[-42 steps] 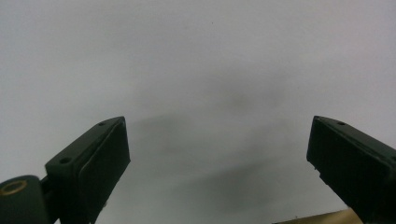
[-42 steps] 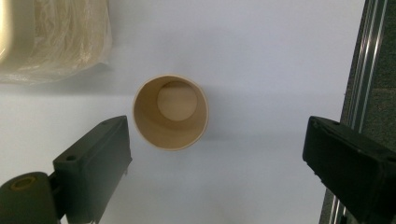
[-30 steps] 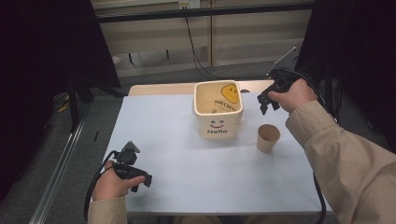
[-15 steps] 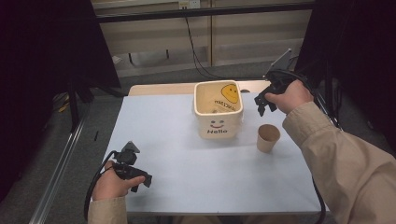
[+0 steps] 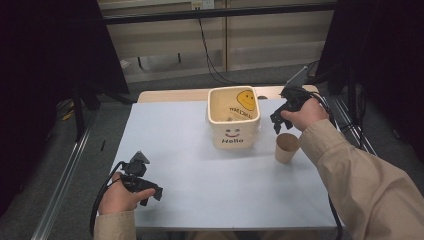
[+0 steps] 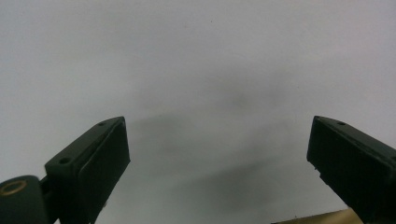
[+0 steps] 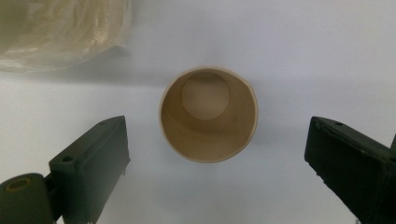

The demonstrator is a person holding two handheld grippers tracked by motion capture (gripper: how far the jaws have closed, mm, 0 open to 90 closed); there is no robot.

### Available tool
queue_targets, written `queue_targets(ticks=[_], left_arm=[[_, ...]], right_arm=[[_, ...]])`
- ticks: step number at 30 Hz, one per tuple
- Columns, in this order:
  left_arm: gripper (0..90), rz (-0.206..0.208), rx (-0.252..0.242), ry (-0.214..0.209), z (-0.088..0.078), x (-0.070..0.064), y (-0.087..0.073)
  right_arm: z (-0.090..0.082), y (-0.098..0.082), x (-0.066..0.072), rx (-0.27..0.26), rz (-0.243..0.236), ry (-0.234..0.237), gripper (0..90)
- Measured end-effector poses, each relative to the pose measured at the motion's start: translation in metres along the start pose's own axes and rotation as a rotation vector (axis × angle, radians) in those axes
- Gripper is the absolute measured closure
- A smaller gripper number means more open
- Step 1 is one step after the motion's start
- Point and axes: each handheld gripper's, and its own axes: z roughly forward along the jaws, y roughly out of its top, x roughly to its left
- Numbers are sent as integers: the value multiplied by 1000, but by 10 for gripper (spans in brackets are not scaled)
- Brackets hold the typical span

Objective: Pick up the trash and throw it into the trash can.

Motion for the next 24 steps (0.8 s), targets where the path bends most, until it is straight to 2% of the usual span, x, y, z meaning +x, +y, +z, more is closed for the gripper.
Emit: queue_targets(ticks=[7,10,15,16,17,18,21,22,24], left_arm=[[56,-2,-1,3,0,1,-1],[55,-2,-7,5,-1,1,-1],[56,-4,-9,2,0,0,0],[56,15,-8,4,-1,2,0],[56,-3,-11,2,0,0,0],[56,10,-10,9,0,1,0],[56,8,-11,5,-1,1,0],[56,5,-8,5,-1,1,0],[55,19,-9,3,-2,2,0]], right_arm=[[13,-1,0,18,1,1,65],[19,-1,1,23,-4,-12,65],[35,-3,3,43,0,-8,65],[35,-3,3,43,0,-8,65],[39,-3,3,42,-4,-15,64],[40,-3,3,42,-8,-17,65],[43,-3,3,41,-4,-15,66],[45,-3,3,41,-5,-27,65],[48,-3,3,43,-6,-28,66]])
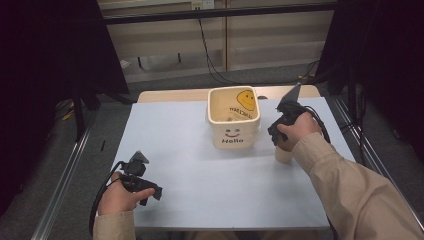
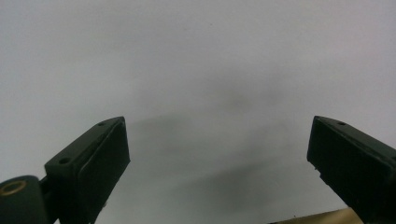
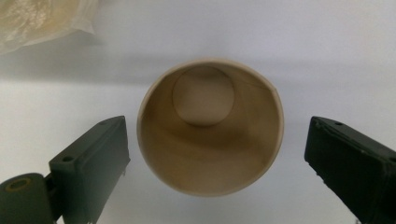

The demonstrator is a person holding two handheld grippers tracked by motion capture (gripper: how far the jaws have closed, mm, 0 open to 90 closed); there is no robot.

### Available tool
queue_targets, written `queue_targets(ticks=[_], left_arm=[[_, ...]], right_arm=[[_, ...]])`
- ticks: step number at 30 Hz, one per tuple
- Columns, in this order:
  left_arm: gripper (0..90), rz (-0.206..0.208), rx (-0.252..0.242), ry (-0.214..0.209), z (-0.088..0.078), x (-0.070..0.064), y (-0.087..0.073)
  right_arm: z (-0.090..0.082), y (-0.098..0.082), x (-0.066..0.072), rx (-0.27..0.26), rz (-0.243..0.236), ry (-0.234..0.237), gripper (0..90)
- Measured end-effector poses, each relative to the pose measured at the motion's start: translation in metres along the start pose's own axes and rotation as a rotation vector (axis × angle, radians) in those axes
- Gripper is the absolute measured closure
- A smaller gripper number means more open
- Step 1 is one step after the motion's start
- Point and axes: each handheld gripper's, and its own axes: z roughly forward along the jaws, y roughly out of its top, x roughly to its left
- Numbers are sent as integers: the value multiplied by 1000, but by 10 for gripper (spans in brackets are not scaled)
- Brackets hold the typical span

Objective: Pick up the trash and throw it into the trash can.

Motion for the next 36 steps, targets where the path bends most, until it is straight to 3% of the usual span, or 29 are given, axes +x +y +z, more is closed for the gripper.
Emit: queue_targets(ticks=[8,10,15,20,25,36], left_arm=[[56,-12,-2,-6,-1,-3,0],[56,-18,-10,-4,0,-3,0],[56,-8,-5,-1,-2,-1,0],[56,-12,-15,1,-2,-1,0],[56,-13,-6,-10,-3,-1,0],[56,-4,-9,-8,-3,-1,1]], right_arm=[[11,0,2,5,18,14,93],[16,1,2,22,13,-4,117],[14,1,2,16,8,-1,196],[9,0,0,11,11,0,204],[-4,-2,-2,10,8,3,210],[-56,-3,-8,3,-1,21,216]])
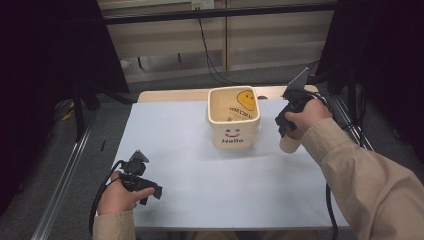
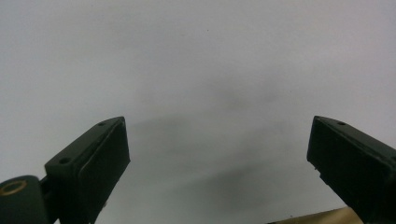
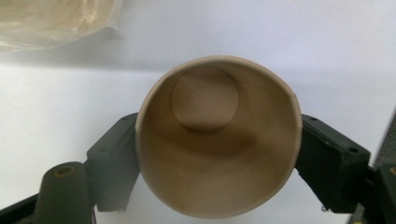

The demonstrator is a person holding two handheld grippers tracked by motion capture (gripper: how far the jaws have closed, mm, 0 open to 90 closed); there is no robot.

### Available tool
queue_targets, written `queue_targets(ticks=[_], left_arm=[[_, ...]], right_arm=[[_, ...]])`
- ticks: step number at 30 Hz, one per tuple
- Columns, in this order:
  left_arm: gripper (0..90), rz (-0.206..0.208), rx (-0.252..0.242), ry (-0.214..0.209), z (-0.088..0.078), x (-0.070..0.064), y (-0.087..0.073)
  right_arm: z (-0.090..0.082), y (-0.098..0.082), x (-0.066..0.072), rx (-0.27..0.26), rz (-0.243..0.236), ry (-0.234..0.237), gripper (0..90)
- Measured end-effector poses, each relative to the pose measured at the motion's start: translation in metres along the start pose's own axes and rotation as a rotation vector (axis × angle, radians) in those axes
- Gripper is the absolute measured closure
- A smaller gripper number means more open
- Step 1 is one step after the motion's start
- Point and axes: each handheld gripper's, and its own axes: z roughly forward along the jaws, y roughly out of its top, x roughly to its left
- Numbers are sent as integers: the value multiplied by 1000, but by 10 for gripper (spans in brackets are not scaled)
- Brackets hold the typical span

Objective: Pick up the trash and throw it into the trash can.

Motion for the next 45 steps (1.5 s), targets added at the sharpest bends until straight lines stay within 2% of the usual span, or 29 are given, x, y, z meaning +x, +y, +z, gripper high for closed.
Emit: queue_targets(ticks=[4,5,6,16,17,20,23,32,33,37,41,43,45], left_arm=[[56,-10,2,-11,0,0,0],[56,-11,1,-14,0,0,0],[56,-17,-4,-9,0,0,-1],[56,-2,-2,-13,-1,3,-1],[56,-13,-8,-18,0,3,-1],[56,-2,-4,-11,-1,4,-1],[56,-8,-5,-17,0,4,-1],[56,-4,0,-18,0,4,-1],[56,5,4,-17,-1,5,-1],[56,-20,0,-27,0,5,-2],[56,-19,-2,-24,0,5,-2],[56,-3,-4,-16,0,5,-2],[56,-9,-1,-24,0,4,-2]], right_arm=[[-21,2,2,0,-5,0,217],[-32,3,2,2,-11,4,217],[-32,3,2,2,-11,4,217],[-79,10,10,2,-39,-7,219],[-83,11,10,0,-39,-10,219],[-97,13,13,-3,-52,-14,219],[-111,16,16,-2,-60,-10,219],[-146,27,21,-10,-68,-21,220],[-148,28,21,-9,-69,-22,220],[-157,32,23,-14,-73,-21,220],[-160,36,27,-10,-76,-25,219],[-160,38,30,-13,-82,-35,219],[-160,42,39,-9,-98,-51,219]])
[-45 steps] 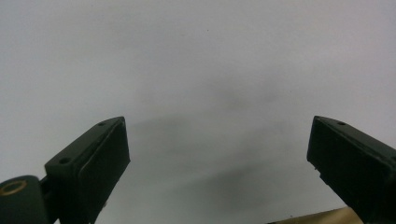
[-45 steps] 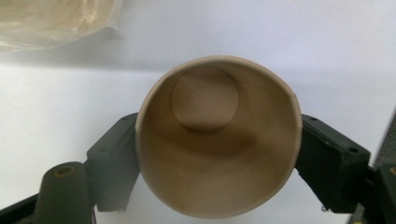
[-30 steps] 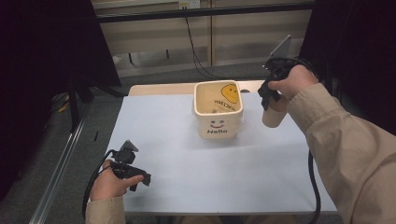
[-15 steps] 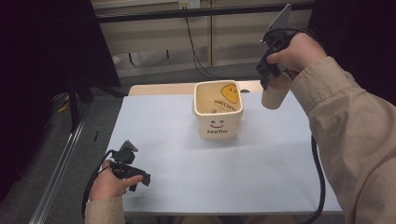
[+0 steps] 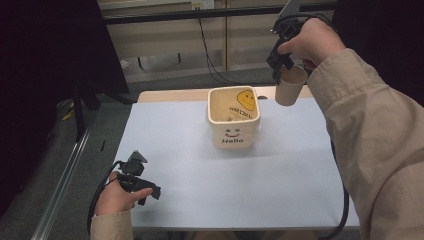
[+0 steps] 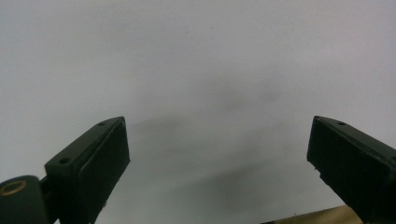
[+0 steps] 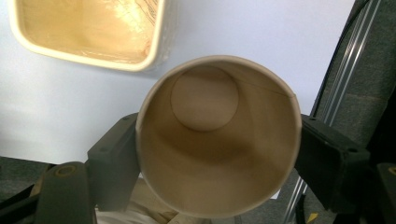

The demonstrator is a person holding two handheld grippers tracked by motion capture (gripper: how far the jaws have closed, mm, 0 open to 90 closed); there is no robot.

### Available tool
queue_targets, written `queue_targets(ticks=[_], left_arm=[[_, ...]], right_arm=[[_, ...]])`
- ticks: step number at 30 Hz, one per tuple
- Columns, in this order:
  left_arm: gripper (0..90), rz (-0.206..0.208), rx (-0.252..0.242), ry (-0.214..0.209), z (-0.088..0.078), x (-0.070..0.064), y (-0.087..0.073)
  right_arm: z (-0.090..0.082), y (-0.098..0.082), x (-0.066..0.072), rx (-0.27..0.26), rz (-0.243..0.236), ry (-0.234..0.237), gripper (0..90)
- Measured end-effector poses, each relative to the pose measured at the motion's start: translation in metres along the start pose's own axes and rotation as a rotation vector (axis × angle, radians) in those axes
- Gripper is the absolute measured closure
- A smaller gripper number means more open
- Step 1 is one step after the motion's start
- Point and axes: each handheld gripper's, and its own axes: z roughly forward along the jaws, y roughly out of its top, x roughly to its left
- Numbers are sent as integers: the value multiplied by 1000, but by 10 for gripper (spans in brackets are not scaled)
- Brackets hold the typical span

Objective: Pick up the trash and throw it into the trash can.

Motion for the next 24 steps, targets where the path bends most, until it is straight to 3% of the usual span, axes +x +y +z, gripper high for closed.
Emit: queue_targets(ticks=[2,15,24], left_arm=[[56,14,1,8,0,1,0],[56,-11,-5,-5,-2,5,-1],[56,-6,-18,4,-2,6,-1]], right_arm=[[0,1,3,-4,-3,6,219],[-5,25,62,-24,-107,14,218],[5,37,76,-21,-138,22,218]])
